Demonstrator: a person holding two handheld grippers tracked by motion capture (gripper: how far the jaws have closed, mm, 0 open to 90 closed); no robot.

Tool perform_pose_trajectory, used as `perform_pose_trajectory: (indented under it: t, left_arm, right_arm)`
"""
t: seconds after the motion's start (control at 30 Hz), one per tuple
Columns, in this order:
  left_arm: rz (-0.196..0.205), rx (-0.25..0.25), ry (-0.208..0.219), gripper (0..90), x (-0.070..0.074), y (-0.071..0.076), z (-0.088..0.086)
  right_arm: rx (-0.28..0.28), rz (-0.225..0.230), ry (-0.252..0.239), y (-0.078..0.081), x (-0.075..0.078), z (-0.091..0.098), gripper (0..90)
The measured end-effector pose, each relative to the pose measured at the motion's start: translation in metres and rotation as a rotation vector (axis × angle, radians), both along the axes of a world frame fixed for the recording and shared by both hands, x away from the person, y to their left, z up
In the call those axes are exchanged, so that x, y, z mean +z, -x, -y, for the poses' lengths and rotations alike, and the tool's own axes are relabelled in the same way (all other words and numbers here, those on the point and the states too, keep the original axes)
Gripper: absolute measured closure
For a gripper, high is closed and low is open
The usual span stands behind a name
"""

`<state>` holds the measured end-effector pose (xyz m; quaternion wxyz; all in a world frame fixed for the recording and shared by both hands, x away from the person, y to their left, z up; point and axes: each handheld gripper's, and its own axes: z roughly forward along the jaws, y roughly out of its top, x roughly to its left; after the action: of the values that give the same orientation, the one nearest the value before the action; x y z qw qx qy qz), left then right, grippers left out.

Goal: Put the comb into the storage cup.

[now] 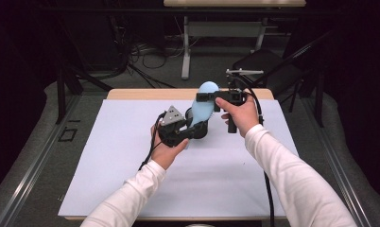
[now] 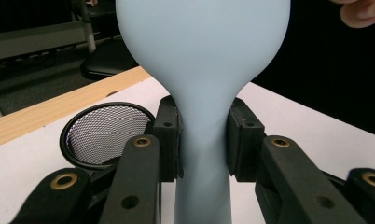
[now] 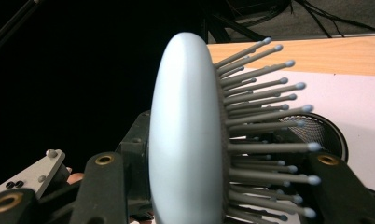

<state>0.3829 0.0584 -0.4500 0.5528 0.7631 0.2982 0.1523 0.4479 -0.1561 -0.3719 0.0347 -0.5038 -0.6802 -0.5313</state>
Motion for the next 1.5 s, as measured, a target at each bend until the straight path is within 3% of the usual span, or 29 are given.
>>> perform_pose_trajectory:
  t: [0.8,1.5]
  left_arm:
    - [0.001,0.005,0.006,68.8,-0.0017,0.0000,-0.0007]
    - [-0.010,0.028,0.018,53.2,-0.0033,0.0016,-0.0010]
  right_arm:
    - [-0.014,-0.034,-0.013,0.0002,-0.0011,0.0001,47.0]
    - [-0.036,-0.014,-0.004,-0.0001,0.0014,0.0030,47.2]
